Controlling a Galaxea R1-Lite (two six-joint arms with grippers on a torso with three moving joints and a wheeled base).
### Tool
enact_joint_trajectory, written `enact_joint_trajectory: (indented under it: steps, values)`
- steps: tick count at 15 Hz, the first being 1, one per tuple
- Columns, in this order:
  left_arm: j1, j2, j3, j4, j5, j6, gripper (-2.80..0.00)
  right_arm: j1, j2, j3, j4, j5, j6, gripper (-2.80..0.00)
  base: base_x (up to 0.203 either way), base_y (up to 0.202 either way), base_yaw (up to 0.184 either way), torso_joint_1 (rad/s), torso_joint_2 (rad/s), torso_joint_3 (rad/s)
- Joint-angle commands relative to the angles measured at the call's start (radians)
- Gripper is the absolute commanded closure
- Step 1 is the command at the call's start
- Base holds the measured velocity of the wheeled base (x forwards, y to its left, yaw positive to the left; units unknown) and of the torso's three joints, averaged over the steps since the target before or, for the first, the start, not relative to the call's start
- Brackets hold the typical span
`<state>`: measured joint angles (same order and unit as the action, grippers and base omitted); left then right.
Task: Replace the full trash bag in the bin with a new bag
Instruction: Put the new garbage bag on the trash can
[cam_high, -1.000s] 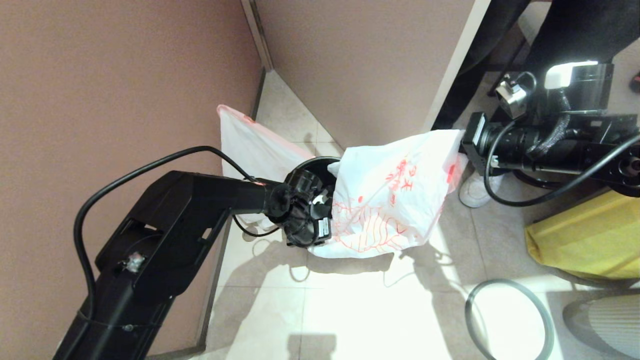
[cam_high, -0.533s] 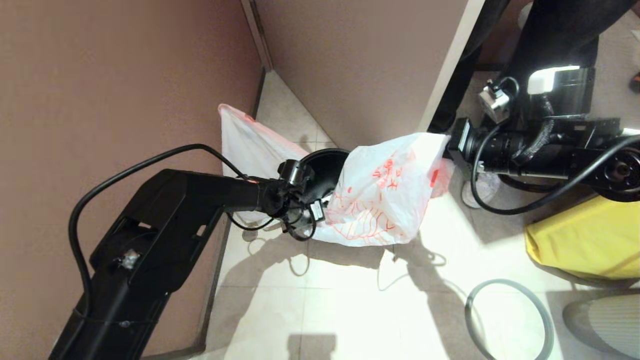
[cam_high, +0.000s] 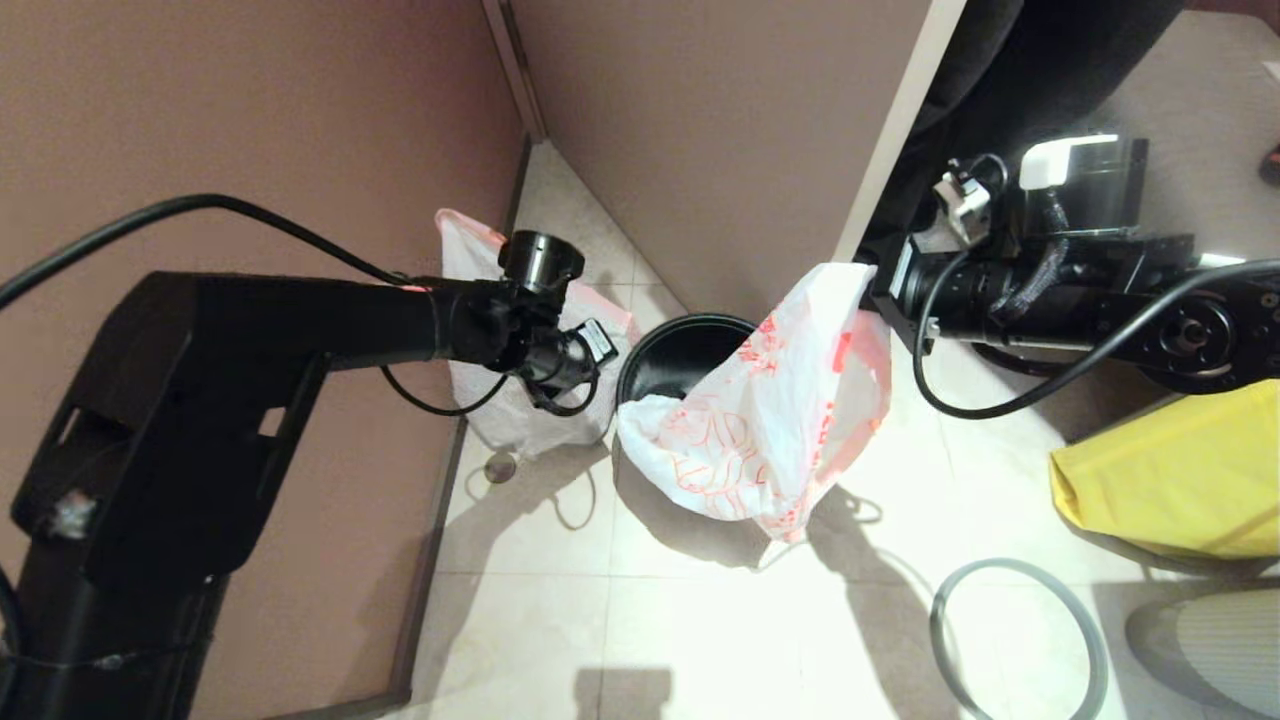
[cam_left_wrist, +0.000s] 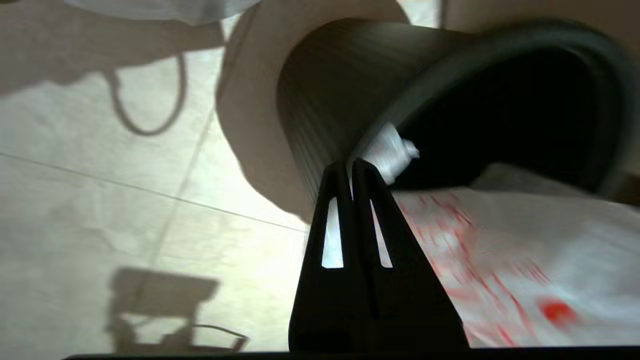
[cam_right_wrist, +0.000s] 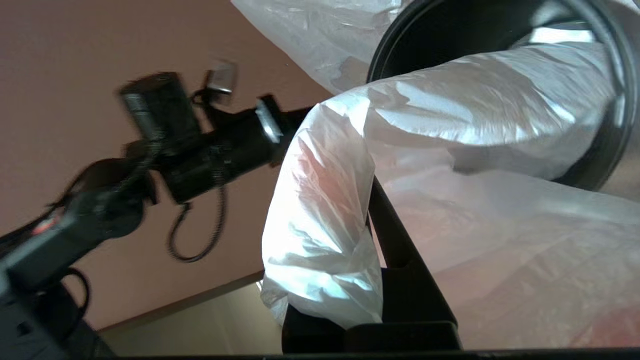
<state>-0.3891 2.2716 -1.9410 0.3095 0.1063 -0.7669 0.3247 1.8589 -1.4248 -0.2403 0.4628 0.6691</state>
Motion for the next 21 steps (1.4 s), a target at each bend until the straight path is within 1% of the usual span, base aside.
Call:
enact_joint_trajectory:
  steps: [1,2,3,4,5,6,8,9,11,12,13,14,16,17,18,19,21]
  values:
    - [-0.008,-0.068,0.036,0.005,0.003,-0.019,0.00,-0.001,0.014,-0.002,-0.013,0.002,0.003,0.00,0.000,0.000,0.000,0.000,0.00,0.000]
    - [-0.009,-0.077,0.065,0.003,0.006,-0.026,0.00,-0.004,0.016,0.000,-0.021,-0.006,0.003,0.00,0.000,0.000,0.000,0.000,0.00,0.000]
    - [-0.009,-0.080,0.112,-0.001,0.008,-0.028,0.00,-0.008,0.023,0.001,-0.039,-0.043,0.005,0.00,0.000,0.000,0.000,0.000,0.00,0.000]
    - [-0.007,-0.080,0.177,-0.009,0.008,-0.031,0.00,-0.007,0.031,0.000,-0.064,-0.075,0.011,0.00,0.000,0.000,0.000,0.000,0.00,0.000]
    - [-0.004,-0.078,0.231,-0.033,0.009,-0.037,0.00,-0.002,0.034,0.001,-0.078,-0.082,0.012,0.00,0.000,0.000,0.000,0.000,0.00,0.000]
    - [0.002,-0.069,0.284,-0.086,0.010,-0.045,0.00,-0.001,0.034,0.000,-0.086,-0.083,0.012,0.00,0.000,0.000,0.000,0.000,0.00,0.000]
    - [0.022,-0.013,0.366,-0.250,0.031,-0.051,0.00,-0.010,0.028,-0.005,-0.093,-0.093,0.009,0.00,0.000,0.000,0.000,0.000,0.00,0.000]
    - [0.026,0.006,0.385,-0.279,0.037,-0.052,0.00,-0.014,0.028,-0.012,-0.093,-0.116,0.007,0.00,0.000,0.000,0.000,0.000,0.00,0.000]
    - [0.031,0.050,0.393,-0.297,0.039,-0.053,0.00,-0.029,0.031,-0.046,-0.093,-0.186,0.004,0.00,0.000,0.000,0.000,0.000,0.00,0.000]
    - [0.033,0.071,0.396,-0.305,0.038,-0.054,0.00,-0.044,0.029,-0.064,-0.093,-0.200,0.004,0.00,0.000,0.000,0.000,0.000,0.00,0.000]
    - [0.033,0.094,0.407,-0.326,0.037,-0.055,0.00,-0.061,0.021,-0.074,-0.093,-0.204,0.004,0.00,0.000,0.000,0.000,0.000,0.00,0.000]
    - [0.033,0.116,0.425,-0.380,0.037,-0.055,0.00,-0.077,0.010,-0.082,-0.093,-0.202,0.006,0.00,0.000,0.000,0.000,0.000,0.00,0.000]
    - [0.035,0.150,0.463,-0.490,0.036,-0.052,0.00,-0.081,0.014,-0.083,-0.094,-0.202,0.004,0.00,0.000,0.000,0.000,0.000,0.00,0.000]
    - [0.039,0.158,0.470,-0.522,0.036,-0.048,0.00,-0.077,0.020,-0.084,-0.094,-0.200,0.004,0.00,0.000,0.000,0.000,0.000,0.00,0.000]
    - [0.039,0.159,0.471,-0.525,0.035,-0.048,0.00,-0.068,0.027,-0.084,-0.095,-0.201,-0.002,0.00,0.000,0.000,0.000,0.000,0.00,0.000]
    - [0.035,0.158,0.472,-0.524,0.032,-0.049,0.00,-0.065,0.027,-0.083,-0.109,-0.204,-0.025,0.00,0.000,0.000,0.000,0.000,0.00,0.000]
    - [0.025,0.158,0.469,-0.527,0.030,-0.046,0.00,-0.065,0.036,-0.082,-0.159,-0.210,-0.053,0.00,0.000,0.000,0.000,0.000,0.00,0.000]
